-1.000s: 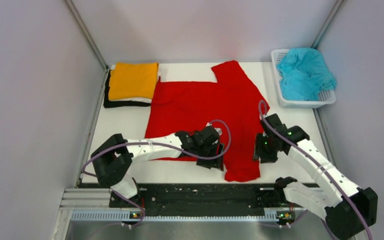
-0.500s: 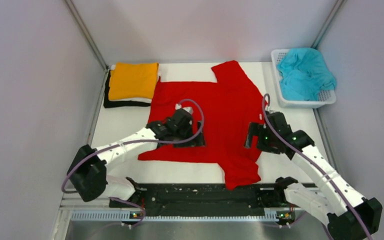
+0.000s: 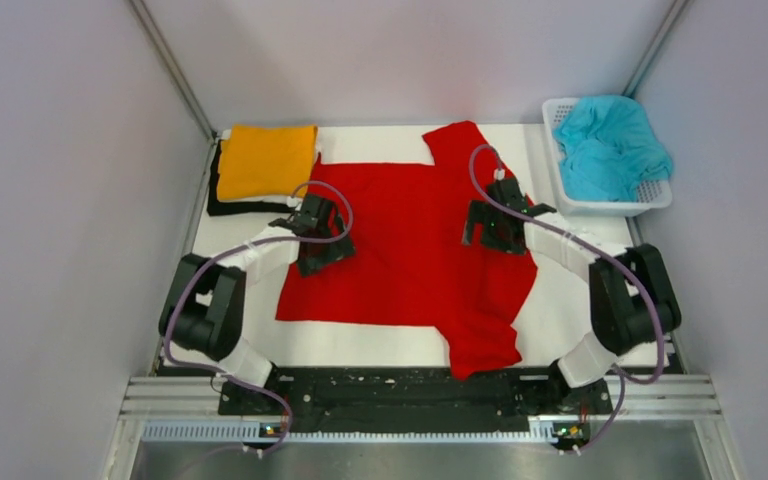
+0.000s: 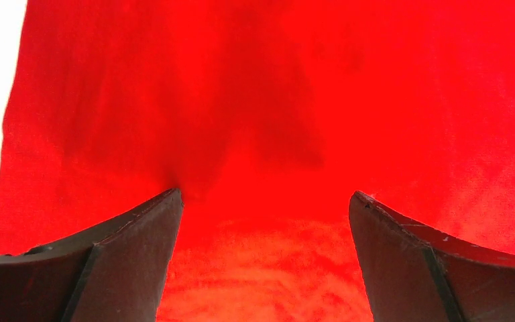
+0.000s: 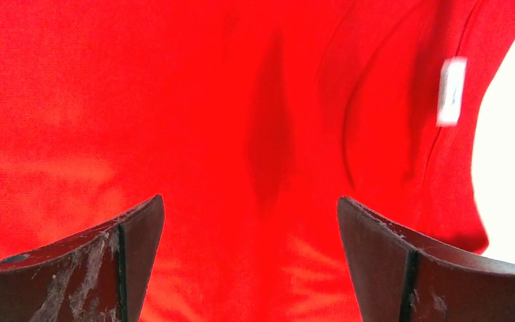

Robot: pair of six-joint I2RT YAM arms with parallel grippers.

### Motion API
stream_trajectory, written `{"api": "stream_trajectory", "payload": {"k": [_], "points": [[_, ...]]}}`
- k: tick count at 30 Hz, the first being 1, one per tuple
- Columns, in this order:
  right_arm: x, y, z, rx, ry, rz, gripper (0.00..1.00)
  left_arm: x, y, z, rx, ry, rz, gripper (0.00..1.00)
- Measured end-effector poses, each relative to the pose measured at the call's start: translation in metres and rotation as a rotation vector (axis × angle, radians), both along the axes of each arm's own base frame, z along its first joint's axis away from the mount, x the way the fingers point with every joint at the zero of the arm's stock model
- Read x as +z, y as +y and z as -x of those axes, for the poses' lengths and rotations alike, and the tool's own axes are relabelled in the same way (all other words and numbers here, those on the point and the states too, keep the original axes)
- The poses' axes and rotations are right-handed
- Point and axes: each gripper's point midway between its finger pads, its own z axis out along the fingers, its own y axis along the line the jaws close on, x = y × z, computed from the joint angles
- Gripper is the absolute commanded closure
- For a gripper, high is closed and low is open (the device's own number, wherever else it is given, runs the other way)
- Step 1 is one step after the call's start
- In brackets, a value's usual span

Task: Fold and stack the t-shirts
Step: Flatten out the tshirt

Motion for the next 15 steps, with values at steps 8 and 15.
{"api": "stream_trajectory", "payload": {"k": [8,15], "points": [[-0.030,-0.043,-0.056,-0.118,-0.005,0.072,0.02,-0.011,-0.005,-0.029,0.012,0.026,0.004,0.01],[-0.029,-0.077,-0.081,-0.210,-0.034,0.070,0.02,-0.010,-0.005,-0.028,0.032,0.013,0.021,0.01]]}}
